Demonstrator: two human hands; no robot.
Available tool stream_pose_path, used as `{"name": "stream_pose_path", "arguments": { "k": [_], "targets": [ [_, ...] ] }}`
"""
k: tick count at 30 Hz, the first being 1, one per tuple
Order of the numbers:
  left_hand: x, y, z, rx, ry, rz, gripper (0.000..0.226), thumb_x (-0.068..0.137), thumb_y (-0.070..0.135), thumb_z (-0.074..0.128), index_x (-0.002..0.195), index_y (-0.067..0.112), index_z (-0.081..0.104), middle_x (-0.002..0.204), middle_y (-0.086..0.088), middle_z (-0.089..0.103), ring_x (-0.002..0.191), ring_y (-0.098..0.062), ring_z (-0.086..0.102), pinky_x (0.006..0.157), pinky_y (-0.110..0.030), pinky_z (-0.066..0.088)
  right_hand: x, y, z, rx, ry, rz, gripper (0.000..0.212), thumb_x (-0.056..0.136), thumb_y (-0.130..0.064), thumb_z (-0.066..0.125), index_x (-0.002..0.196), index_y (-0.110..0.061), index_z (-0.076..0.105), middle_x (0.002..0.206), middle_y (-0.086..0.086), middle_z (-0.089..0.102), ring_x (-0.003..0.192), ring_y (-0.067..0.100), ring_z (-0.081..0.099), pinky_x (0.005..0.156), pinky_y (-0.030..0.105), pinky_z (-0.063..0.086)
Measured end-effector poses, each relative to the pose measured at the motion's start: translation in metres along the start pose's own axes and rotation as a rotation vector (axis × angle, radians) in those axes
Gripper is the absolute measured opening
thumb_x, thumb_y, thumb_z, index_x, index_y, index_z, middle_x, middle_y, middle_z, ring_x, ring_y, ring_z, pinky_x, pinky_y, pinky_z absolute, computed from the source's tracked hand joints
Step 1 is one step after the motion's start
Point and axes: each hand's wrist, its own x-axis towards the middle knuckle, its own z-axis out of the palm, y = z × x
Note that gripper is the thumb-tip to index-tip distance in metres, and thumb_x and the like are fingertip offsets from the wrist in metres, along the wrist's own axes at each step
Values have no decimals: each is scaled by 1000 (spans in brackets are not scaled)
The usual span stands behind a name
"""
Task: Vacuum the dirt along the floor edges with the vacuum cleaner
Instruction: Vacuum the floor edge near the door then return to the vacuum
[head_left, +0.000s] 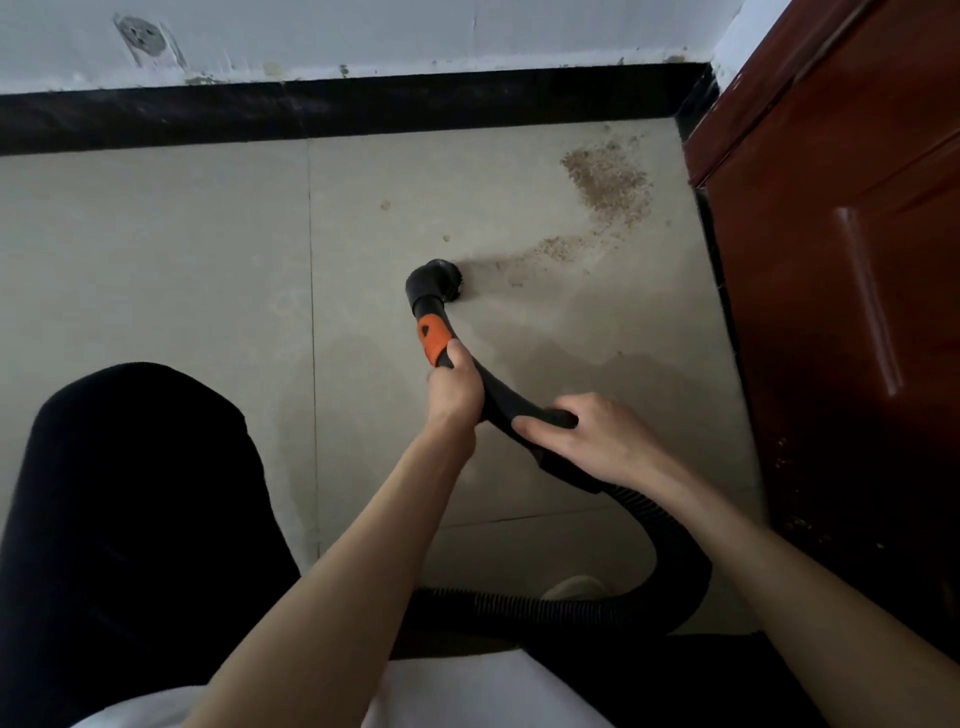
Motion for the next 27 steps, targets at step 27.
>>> {"name": "stream_pose_path", "arguments": {
  "k": [27],
  "targets": [
    [15,11,48,14,-141,28,32,100,44,27,110,15,37,88,-6,52,78,-18,55,58,-29,46,-2,26,-19,13,87,69,51,86,-66,51,74,-17,58,69,2,65,61,18,62,53,30,43]
  ]
}}
